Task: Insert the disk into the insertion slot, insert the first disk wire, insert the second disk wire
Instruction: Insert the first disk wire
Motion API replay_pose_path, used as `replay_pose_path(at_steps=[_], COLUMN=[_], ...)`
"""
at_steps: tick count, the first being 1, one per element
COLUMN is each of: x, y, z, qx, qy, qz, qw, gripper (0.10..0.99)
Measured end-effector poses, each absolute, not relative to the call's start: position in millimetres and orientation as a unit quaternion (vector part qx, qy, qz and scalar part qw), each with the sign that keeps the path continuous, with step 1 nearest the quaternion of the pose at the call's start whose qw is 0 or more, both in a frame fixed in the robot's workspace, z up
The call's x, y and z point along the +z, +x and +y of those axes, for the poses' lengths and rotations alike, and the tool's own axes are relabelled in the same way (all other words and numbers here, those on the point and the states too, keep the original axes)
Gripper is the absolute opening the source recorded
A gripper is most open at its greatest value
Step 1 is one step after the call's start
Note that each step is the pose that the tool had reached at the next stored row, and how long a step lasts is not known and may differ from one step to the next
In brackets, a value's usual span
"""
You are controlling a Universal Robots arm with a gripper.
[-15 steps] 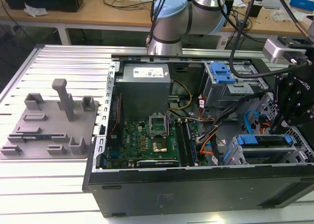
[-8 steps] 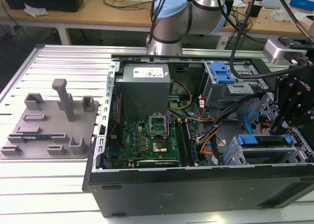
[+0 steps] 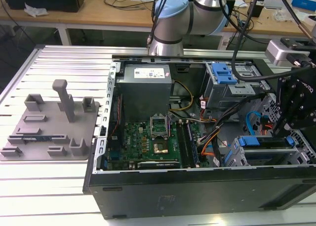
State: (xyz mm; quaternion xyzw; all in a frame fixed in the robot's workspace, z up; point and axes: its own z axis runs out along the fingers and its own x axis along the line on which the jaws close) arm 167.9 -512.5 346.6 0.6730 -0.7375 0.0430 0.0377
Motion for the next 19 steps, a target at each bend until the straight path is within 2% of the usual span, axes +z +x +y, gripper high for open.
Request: replay_pose_path(at_steps=[19], x=[344.5], y=[167.7], z=[-515.0], qx=[0.043], qy=[0.673], qz=[-0.737], qw=[0.038], gripper=[0.165])
